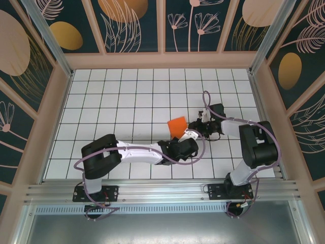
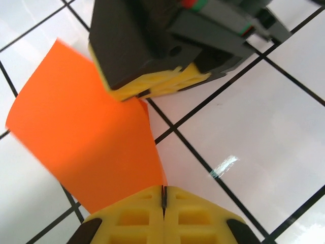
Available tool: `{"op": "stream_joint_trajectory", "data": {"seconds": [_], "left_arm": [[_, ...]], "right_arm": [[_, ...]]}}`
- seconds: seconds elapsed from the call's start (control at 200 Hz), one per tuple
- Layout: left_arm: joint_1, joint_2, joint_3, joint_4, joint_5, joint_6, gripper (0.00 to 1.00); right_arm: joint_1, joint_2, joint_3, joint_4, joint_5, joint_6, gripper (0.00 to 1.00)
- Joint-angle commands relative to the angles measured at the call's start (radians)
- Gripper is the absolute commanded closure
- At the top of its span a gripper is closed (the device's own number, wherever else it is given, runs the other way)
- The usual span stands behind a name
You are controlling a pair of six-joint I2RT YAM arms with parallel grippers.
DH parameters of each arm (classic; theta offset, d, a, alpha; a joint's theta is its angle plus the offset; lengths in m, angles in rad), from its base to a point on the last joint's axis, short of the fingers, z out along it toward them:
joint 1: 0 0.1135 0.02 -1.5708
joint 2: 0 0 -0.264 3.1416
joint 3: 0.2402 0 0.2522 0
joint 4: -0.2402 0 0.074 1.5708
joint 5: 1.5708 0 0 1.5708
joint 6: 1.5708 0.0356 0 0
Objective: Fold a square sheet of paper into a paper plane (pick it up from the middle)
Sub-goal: Third fold the triangle at the center of the table.
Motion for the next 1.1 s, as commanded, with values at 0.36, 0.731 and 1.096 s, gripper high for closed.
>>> {"op": "stream_joint_trajectory", "data": {"seconds": [0.36,0.731,1.096], "left_arm": [[0.089,-0.130,-0.198,0.208,0.296,-0.080,1.00],[0.105,-0.142,-0.210,0.197,0.318,-0.083,1.00],[0.172,-0.150,-0.229,0.217,0.440,-0.103,1.00]], "right_arm": [[0.008,-0.106,0.109,-0.101,0.032,-0.069,0.75],[0.122,0.122,0.250,-0.148,0.117,-0.102,0.84],[0.148,0.209,0.264,-0.232,0.253,-0.258,0.85]]}}
